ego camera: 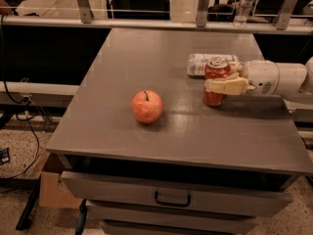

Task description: Place coke can upright

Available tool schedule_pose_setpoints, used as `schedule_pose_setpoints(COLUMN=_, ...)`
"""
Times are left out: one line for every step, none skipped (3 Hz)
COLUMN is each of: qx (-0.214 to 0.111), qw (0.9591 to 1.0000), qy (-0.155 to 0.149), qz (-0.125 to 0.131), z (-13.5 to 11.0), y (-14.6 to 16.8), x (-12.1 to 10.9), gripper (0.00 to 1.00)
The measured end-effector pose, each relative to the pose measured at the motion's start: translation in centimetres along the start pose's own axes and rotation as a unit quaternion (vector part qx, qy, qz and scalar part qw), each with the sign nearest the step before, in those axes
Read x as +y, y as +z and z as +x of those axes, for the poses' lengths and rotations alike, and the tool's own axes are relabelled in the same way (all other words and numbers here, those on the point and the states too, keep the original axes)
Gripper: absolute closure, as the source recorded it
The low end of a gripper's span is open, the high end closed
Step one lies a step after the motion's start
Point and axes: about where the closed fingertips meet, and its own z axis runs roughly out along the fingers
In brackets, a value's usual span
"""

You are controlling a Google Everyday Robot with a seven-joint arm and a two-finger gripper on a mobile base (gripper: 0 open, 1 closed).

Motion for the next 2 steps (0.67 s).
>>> schedule_pose_setpoints(qx=-0.026, qw=0.9996, qy=-0.008, qz=-0.011, z=0.20, y=-0.47, x=0.19, gripper=0.38)
schedule_pose_setpoints(qx=-0.034, qw=0.9991, qy=-0.017, qz=-0.018, z=0.12, y=-1.41, x=0.37, gripper=0.14)
